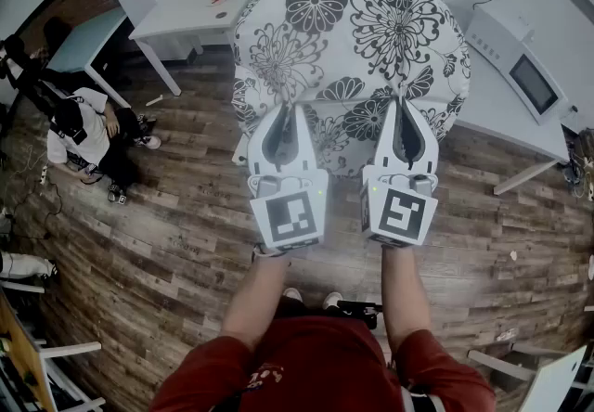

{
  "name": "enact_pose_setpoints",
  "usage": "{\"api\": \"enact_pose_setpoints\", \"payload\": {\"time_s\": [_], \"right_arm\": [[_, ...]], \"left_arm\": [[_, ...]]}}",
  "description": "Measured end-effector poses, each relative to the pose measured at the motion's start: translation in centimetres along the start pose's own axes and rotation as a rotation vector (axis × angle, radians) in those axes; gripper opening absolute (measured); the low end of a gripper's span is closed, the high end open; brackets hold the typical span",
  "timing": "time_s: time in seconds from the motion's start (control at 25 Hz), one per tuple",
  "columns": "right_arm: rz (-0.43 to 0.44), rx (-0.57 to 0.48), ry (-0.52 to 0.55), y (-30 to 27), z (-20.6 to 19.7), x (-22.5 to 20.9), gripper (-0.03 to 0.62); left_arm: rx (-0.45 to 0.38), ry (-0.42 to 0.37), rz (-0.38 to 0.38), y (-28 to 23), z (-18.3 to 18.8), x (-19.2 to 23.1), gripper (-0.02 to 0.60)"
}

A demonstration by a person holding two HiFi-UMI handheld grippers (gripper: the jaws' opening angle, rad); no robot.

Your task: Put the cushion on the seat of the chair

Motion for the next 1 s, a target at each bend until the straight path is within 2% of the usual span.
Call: {"api": "enact_pose_setpoints", "payload": {"time_s": [0.28,0.52,0.64,0.76,1.0], "right_arm": [[0.002,0.024,-0.003,-0.4,-1.0,0.5,0.028],[0.013,-0.006,-0.024,-0.6,-0.3,1.2,0.028],[0.015,-0.002,-0.024,-0.5,-0.8,0.8,0.029],[0.009,0.012,-0.014,-0.3,-0.5,0.7,0.029],[0.005,0.010,-0.044,0.3,0.8,1.2,0.029]], "left_arm": [[-0.002,-0.032,-0.007,-0.4,-0.4,0.6,0.041],[-0.029,-0.010,-0.010,-0.3,-0.4,0.9,0.041],[-0.013,-0.038,-0.007,-0.4,-0.5,0.7,0.041],[0.001,-0.018,-0.010,-0.3,0.3,0.8,0.041],[0.042,-0.062,-0.030,0.5,1.0,1.1,0.041]]}}
Point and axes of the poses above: the fingertips, and each gripper's own axes: y backward along the fingers, x to its left, z out of its top, the point moved 3 cm from there along y, backward along the fingers, and after that the axes turned 5 degrees about x, right-handed, at the moved point
